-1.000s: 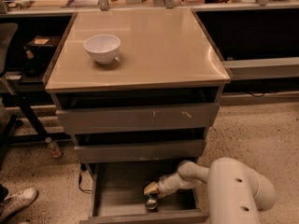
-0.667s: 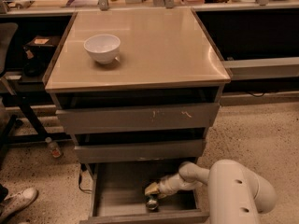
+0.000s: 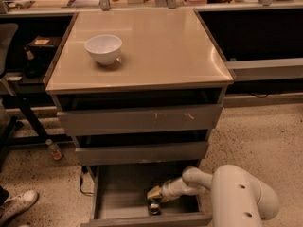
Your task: Place green can into bottom drawer
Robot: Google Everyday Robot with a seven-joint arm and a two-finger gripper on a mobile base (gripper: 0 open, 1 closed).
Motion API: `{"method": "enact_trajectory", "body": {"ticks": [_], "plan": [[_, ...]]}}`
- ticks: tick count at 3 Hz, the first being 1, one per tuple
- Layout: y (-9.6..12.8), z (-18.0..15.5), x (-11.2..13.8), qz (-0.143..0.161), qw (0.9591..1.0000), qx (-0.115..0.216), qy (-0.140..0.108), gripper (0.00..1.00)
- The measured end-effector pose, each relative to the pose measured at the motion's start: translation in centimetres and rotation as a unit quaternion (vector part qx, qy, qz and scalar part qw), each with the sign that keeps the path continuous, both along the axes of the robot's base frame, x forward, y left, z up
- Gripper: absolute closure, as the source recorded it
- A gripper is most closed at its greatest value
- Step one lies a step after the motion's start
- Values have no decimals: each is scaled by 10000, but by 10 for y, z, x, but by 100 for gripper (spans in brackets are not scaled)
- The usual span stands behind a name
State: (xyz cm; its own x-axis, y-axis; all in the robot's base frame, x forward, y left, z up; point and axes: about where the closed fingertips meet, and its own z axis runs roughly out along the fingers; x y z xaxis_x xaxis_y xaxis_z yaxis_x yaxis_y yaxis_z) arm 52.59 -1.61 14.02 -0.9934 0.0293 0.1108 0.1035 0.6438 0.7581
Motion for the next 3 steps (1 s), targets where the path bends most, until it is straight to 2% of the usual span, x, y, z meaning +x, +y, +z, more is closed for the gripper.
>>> {"method": "enact_trajectory", "body": {"ticks": [1, 2, 3], "plan": [[-5, -7, -3, -206, 9997, -102, 51, 100], [-5, -7, -3, -207, 9997, -103, 52, 81], [-5, -7, -3, -207, 9997, -103, 52, 58]]}}
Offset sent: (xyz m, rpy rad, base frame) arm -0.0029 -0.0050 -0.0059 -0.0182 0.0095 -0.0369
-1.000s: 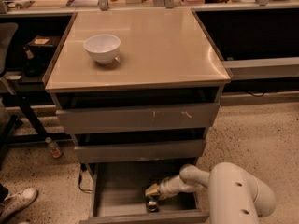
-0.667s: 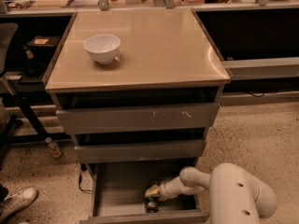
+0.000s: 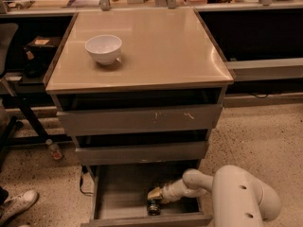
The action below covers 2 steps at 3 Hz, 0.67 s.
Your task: Place green can into bottom drawer
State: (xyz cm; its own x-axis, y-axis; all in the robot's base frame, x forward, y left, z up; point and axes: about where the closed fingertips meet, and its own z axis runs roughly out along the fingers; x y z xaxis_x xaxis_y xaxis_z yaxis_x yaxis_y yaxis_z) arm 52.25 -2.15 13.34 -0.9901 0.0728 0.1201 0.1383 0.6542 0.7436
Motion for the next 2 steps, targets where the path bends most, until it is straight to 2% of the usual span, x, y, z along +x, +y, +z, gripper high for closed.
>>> {"method": "enact_trajectory", "body": {"ticks": [2], "plan": [[0, 0, 0, 0, 10000, 0, 0, 11]]}}
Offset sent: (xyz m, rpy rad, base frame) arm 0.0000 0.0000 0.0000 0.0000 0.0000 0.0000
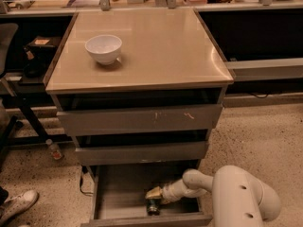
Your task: Place green can into bottom drawer
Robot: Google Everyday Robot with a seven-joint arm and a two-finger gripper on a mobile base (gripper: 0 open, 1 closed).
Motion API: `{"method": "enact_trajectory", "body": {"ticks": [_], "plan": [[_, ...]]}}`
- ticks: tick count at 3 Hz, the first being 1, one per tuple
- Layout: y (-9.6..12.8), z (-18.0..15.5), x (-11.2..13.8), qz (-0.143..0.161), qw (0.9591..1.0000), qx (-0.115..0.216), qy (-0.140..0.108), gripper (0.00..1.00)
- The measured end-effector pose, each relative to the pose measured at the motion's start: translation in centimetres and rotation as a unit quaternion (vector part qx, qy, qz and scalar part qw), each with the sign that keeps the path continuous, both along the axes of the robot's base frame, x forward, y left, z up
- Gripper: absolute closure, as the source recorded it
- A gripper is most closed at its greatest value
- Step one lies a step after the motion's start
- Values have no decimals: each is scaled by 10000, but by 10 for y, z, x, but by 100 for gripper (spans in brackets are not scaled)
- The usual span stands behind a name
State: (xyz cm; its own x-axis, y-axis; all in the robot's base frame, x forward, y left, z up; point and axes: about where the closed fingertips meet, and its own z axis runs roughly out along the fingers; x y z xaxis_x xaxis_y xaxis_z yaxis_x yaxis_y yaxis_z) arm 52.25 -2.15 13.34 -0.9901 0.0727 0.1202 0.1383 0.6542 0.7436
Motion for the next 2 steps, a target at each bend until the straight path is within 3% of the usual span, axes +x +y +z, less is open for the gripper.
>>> {"method": "enact_trajectory", "body": {"ticks": [1, 2], "plan": [[0, 0, 0, 0, 10000, 0, 0, 0], [0, 0, 0, 0, 10000, 0, 0, 0]]}}
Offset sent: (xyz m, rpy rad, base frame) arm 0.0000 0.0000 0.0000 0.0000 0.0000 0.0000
